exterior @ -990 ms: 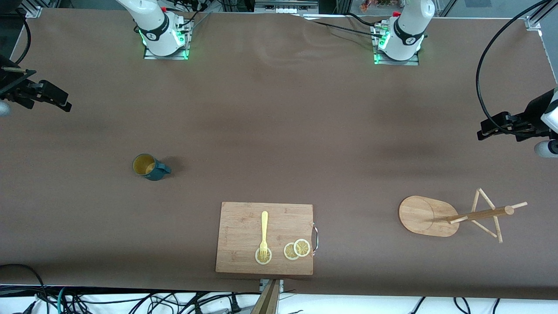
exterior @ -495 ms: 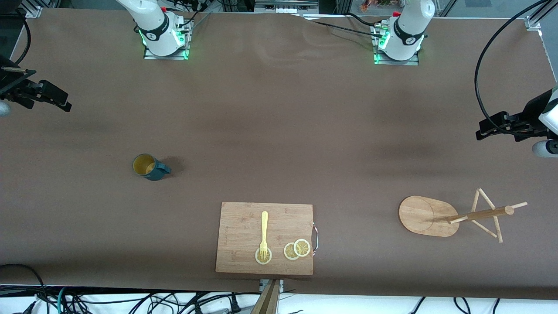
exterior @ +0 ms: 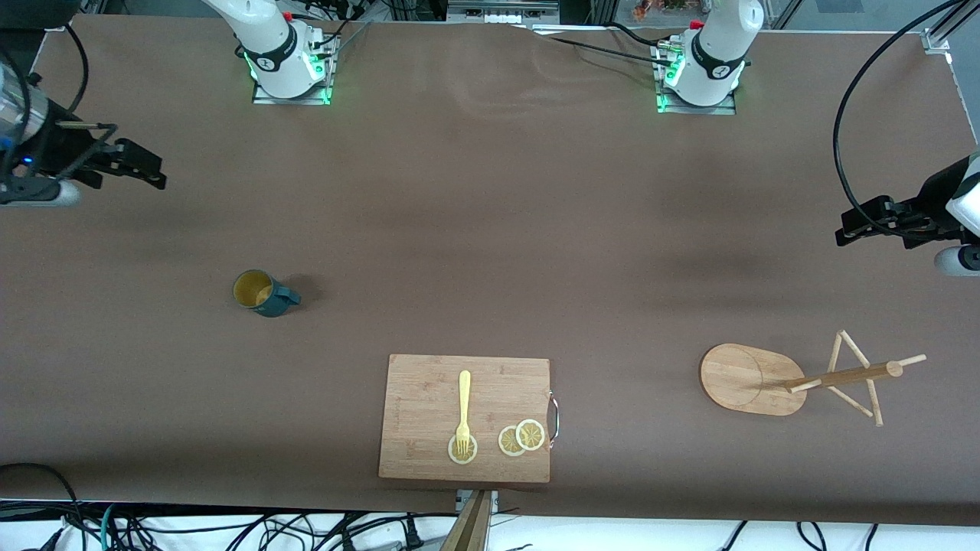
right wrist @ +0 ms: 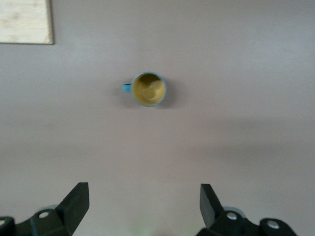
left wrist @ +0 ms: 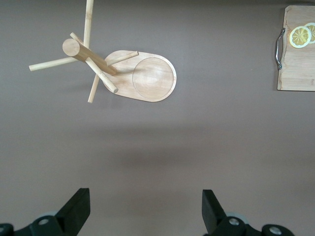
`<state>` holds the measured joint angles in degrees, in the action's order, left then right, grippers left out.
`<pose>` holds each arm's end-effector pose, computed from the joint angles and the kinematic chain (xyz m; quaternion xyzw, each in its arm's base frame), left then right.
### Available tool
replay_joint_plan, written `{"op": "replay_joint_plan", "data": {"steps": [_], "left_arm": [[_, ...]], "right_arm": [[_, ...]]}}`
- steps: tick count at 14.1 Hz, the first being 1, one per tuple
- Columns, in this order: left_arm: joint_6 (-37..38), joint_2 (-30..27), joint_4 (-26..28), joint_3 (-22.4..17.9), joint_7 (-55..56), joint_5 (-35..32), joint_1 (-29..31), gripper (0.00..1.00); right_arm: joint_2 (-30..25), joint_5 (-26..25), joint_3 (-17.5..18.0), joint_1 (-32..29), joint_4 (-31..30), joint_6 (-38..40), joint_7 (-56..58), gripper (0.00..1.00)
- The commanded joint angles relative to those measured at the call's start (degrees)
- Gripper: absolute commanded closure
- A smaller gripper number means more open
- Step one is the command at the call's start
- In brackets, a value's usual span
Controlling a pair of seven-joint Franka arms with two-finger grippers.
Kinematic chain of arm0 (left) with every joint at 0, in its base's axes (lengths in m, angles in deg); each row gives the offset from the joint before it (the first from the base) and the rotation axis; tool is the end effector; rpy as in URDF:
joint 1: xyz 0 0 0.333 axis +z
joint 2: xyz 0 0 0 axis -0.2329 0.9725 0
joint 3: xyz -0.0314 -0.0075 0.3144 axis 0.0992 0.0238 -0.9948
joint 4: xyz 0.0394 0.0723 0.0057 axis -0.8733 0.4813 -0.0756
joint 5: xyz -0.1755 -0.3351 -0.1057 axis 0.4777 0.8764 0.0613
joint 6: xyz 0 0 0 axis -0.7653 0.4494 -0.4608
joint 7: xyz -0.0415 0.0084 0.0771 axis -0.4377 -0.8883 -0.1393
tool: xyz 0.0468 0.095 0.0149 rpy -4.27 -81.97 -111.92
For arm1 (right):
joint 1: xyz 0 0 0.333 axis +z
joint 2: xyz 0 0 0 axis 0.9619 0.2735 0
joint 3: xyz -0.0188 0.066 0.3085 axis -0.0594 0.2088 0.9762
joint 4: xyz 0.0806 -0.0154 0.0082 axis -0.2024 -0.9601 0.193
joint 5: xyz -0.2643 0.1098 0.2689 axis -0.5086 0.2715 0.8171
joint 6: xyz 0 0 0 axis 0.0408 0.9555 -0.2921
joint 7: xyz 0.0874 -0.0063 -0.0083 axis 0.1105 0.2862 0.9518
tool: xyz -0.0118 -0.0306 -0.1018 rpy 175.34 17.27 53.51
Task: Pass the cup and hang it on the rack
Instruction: 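Move the right gripper down toward the teal mug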
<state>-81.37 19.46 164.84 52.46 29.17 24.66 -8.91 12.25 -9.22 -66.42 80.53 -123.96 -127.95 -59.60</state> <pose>0.6200 0.0026 0.6009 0.9995 0.0070 -0.0209 0.0225 0.5491 0.0295 0.5783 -0.9990 -0.0051 0.0430 0.0129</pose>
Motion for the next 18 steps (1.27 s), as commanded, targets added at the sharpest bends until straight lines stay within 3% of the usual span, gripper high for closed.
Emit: {"op": "replay_joint_plan", "data": {"steps": [1, 4, 10, 13, 18], "left_arm": [[0.3, 1.0, -2.0, -0.2, -0.3, 1.0, -0.3, 0.0], [0.4, 1.0, -2.0, -0.2, -0.3, 1.1, -1.0, 0.0], [0.5, 1.1, -2.0, -0.2, -0.2, 1.3, -0.8, 0.0], [0.5, 1.1, -2.0, -0.3, -0.3, 1.3, -0.6, 0.0], [0.5, 0.5, -1.5, -0.6, -0.1, 1.0, -0.6, 0.0]], "right_arm": [[1.3, 1.7, -0.7, 0.5, 2.8, 1.2, -0.5, 0.0], [5.7, -1.2, -0.9, 0.1, 4.6, 1.2, 0.9, 0.0], [8.1, -2.8, -1.2, 0.0, 4.8, 0.0, 0.3, 0.0], [10.7, -3.8, -1.2, -0.1, 2.6, -7.7, 0.5, 0.01], [10.8, -3.9, -1.4, -0.2, -11.3, -26.3, 0.6, 0.01]]}}
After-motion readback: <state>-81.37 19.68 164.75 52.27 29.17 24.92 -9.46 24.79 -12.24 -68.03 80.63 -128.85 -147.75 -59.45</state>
